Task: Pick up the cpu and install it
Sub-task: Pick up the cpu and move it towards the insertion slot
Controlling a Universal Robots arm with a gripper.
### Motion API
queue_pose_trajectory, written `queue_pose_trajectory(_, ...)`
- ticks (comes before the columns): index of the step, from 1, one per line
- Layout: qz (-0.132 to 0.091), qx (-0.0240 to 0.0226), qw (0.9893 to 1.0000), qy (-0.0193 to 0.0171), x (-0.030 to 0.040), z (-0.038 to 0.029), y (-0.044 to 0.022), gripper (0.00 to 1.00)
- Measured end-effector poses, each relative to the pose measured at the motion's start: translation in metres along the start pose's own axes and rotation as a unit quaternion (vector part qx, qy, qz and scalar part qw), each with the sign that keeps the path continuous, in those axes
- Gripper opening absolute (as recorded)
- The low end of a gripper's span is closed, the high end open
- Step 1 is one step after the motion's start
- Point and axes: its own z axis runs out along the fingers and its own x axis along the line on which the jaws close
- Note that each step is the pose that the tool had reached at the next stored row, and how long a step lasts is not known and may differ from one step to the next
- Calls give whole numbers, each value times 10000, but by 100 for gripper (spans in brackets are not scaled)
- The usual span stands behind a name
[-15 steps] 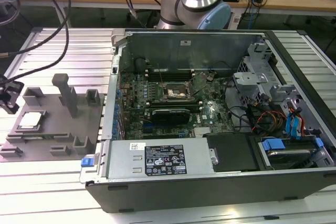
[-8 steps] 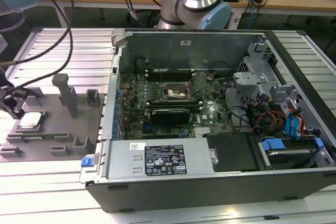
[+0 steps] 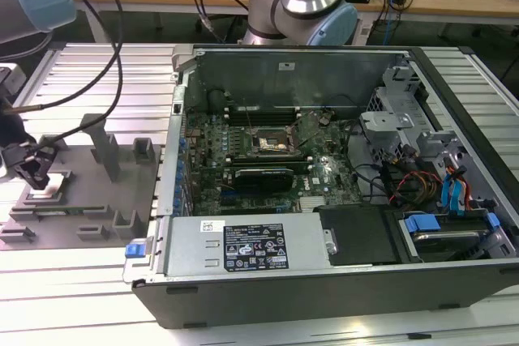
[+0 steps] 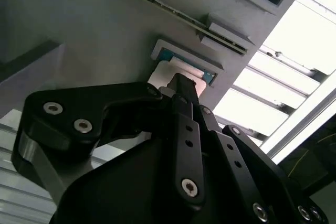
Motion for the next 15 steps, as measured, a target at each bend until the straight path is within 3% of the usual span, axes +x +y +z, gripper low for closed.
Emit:
queue_pose_trajectory(4, -5, 0, 10000, 1, -17, 19, 43, 11)
queue_pose_trajectory(10, -6, 0, 10000, 1, -17, 20, 47, 11)
queue_pose_trajectory(11, -6, 0, 10000, 1, -17, 20, 47, 17)
queue_pose_trajectory(12, -6, 0, 10000, 1, -17, 20, 48, 17)
queue_pose_trajectory(15, -6, -1, 10000, 1, -17, 20, 48, 36)
